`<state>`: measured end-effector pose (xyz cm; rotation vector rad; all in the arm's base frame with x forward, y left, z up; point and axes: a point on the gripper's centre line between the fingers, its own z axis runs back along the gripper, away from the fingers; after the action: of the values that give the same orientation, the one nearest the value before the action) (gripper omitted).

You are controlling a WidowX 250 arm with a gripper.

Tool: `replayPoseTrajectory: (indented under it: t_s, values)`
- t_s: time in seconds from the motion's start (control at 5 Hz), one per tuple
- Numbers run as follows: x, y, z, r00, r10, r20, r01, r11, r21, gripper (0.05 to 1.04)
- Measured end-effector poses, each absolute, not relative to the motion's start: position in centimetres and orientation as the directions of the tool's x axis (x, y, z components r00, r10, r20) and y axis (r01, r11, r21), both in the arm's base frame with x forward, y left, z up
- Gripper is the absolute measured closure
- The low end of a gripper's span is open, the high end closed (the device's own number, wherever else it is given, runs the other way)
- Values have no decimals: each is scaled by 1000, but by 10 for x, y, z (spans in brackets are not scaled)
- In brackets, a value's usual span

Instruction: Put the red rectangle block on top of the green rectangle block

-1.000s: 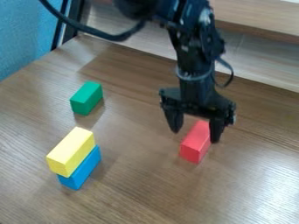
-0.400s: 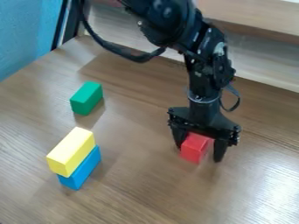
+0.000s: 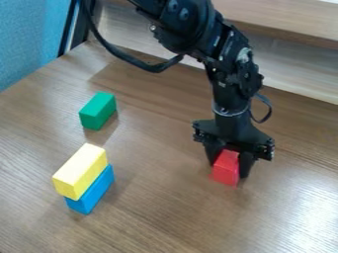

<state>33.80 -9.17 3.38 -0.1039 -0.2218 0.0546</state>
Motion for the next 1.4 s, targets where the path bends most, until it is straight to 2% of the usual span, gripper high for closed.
replayPoseTrajectory:
  t_s: [0.4,0.6,1.0,1.4]
  values:
    - [331,-32,88,950,153,271,-123,985,-123,492]
    - [325,7,102,941,196,274,-174,979,-102,492]
    - [306,93,105,901,347,261,-342,938,-64,492]
    - [308,122,92,887,398,233,-394,917,-64,492]
